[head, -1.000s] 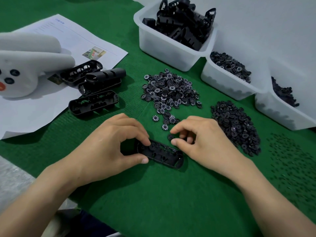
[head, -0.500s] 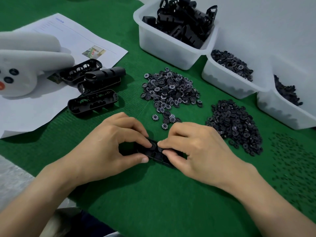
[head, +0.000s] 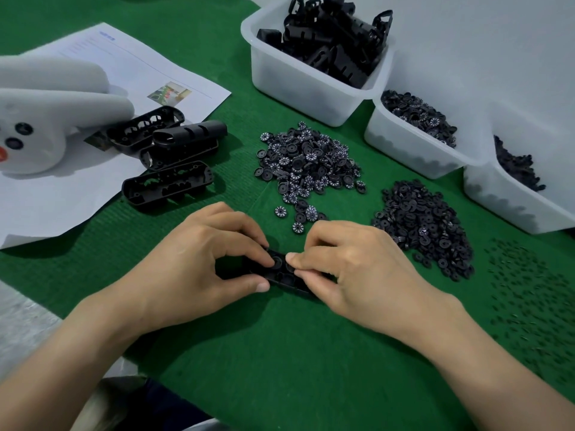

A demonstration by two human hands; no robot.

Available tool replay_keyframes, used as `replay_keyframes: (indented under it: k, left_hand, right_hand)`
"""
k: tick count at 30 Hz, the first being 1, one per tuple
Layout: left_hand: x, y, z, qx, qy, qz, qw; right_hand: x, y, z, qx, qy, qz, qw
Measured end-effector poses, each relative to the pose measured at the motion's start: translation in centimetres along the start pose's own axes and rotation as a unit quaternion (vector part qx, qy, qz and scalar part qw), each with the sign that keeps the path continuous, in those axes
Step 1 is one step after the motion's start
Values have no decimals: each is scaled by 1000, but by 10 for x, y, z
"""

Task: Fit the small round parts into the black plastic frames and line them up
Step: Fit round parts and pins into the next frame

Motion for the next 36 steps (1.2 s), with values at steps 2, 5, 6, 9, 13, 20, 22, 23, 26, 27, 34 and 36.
replay_keyframes:
  k: [2, 5, 6, 9, 13, 20, 22, 23, 26, 27, 34, 36]
  left_hand:
    - [0, 0, 0, 0, -1, 1, 1000]
    - [0, 0, 0, -3, -3, 1, 1000]
    - [0, 0, 0, -4, -2, 1, 1000]
    - [0, 1, -1, -2, -1, 4, 1000]
    - [0, 2, -2, 0, 3, 4, 1000]
    - [0, 2, -2, 3, 3, 4, 1000]
    - [0, 2, -2, 3, 2, 6, 1000]
    - [0, 2, -2, 3, 1, 6, 1000]
    - [0, 0, -1, -1, -1, 4, 1000]
    - [0, 0, -1, -3, -2, 4, 1000]
    - [0, 2, -3, 3, 2, 7, 1000]
    - [0, 2, -3, 1, 2, 7, 1000]
  right_hand:
    - [-2, 2, 0, -10, -6, -2, 1000]
    - [-1, -1, 9, -49, -73, -22, 996]
    - [2, -4, 17, -73, -101, -21, 992]
    - [9, -16, 42, -129, -101, 16, 986]
    - [-3, -26, 44, -139, -57, -6, 989]
    - [-4, -23, 45, -128, -87, -5, 988]
    - [-4, -16, 51, -150, -128, -15, 980]
    - [-5, -14, 54, -160, -141, -15, 977]
    - [-8, -14, 54, -162, -132, -17, 978]
    - [-9, -15, 53, -160, -124, -17, 979]
    - [7, -3, 39, -97, -162, -10, 982]
    - [5, 5, 27, -65, -134, -20, 989]
Point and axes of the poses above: each hand's wrist, its own y-axis away from the middle knuckle, its own x-axis out of the back of the hand, z = x × y, the point moved 10 cm from there along -y, towards the middle knuckle, and after that the axes turned 13 degrees about -x, right-handed, at the moved point
